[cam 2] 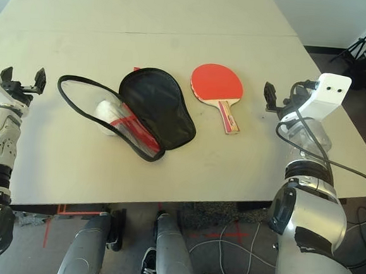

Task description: Store the ping-pong paddle in its case and zip it.

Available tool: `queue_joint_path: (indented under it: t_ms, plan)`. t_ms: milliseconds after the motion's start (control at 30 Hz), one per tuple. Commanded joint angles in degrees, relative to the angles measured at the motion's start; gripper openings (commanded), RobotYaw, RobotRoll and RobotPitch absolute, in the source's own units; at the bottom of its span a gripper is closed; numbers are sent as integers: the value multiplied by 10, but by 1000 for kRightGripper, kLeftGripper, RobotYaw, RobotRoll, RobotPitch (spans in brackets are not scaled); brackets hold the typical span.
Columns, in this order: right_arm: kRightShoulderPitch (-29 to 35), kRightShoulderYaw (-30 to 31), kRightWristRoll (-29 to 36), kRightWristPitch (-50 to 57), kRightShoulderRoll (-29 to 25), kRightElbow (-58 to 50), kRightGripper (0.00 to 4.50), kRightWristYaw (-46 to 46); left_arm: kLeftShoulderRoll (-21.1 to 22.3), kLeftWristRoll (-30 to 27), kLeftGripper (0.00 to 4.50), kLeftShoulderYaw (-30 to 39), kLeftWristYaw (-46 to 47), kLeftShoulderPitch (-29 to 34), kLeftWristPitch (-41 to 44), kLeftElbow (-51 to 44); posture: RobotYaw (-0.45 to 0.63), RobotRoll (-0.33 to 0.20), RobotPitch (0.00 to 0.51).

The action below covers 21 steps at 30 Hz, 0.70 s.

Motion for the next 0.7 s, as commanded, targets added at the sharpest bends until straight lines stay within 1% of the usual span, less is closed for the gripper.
queue_joint_path:
  t_ms: [33,300,567,700]
  plan:
    - [0,-5,0,-1,2,11,4470,0,5,5,4500,6,6,14,2,-2,2,0,225]
    - [-1,-5,-1,0,-2,9,4470,2,10,5,4500,8,14,9,-1,11,-23,0,233]
    - [2,-5,-2,0,-4,8,4470,3,17,3,4500,14,21,5,-10,19,-18,0,230]
    - [-2,-4,-3,1,-3,9,4470,2,30,8,4500,23,37,2,-18,12,-14,0,232]
